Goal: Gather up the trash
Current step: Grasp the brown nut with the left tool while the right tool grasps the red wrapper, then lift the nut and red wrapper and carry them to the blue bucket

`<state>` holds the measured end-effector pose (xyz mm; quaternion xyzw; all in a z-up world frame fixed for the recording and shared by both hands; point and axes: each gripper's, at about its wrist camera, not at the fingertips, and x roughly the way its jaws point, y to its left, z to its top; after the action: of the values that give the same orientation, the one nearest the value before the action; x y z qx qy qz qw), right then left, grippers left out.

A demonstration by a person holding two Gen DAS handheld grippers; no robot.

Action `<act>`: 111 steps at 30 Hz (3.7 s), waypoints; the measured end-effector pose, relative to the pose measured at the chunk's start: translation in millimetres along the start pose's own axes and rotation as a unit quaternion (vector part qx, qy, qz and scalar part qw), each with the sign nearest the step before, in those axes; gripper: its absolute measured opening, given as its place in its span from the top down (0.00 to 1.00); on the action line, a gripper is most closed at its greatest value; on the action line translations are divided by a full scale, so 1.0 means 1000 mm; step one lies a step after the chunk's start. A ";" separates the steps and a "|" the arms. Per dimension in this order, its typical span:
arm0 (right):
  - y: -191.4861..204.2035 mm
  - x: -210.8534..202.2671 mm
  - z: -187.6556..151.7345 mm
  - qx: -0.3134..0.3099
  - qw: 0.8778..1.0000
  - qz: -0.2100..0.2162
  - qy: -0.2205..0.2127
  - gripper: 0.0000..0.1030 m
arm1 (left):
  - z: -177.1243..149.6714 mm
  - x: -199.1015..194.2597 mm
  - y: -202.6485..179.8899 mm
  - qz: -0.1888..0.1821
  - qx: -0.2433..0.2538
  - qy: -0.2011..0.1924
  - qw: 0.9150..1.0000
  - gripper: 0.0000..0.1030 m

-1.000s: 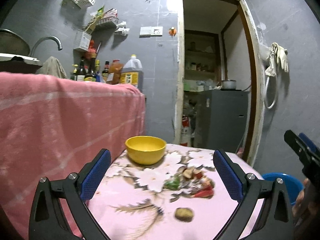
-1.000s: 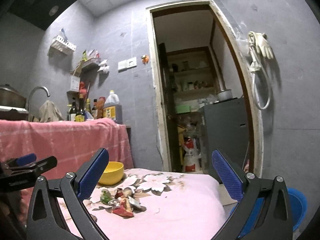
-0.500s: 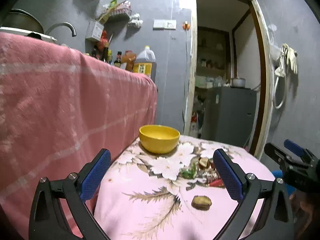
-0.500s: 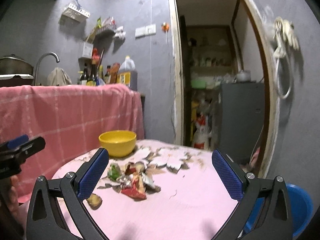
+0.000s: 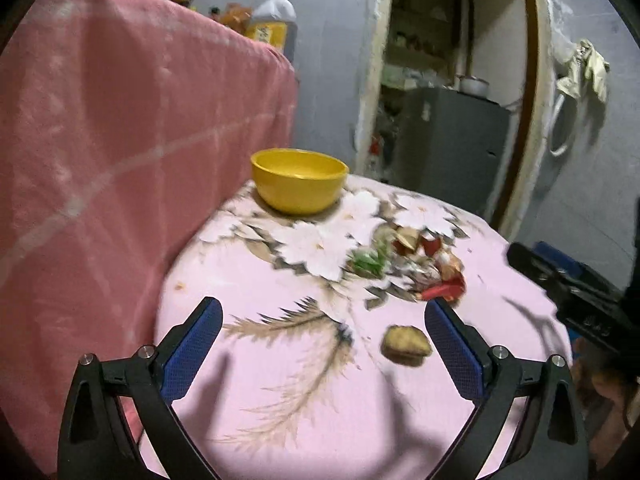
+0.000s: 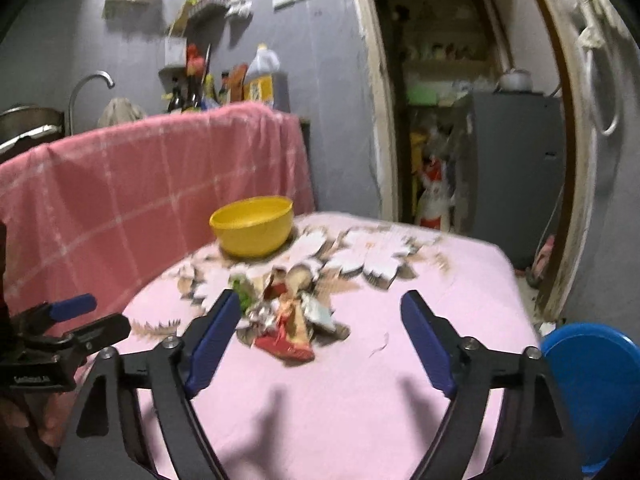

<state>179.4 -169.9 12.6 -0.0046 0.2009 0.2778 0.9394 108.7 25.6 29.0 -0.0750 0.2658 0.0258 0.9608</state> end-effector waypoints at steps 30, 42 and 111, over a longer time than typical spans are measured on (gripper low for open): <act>-0.001 0.074 -0.012 0.043 0.979 0.102 0.172 0.66 | -0.005 0.051 -0.015 -0.139 0.015 0.143 0.980 0.75; -0.003 0.060 -0.011 0.047 0.983 0.102 0.147 0.89 | -0.004 0.044 -0.016 -0.123 0.019 0.128 0.984 0.87; -0.007 0.018 -0.039 -0.042 0.986 0.026 0.157 0.84 | -0.003 0.034 0.002 -0.103 -0.013 0.100 0.990 0.90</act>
<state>181.8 -171.0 -30.5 -0.0826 0.3343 0.3060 0.8876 135.9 27.1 8.8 -0.1165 0.3510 -0.0772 0.9259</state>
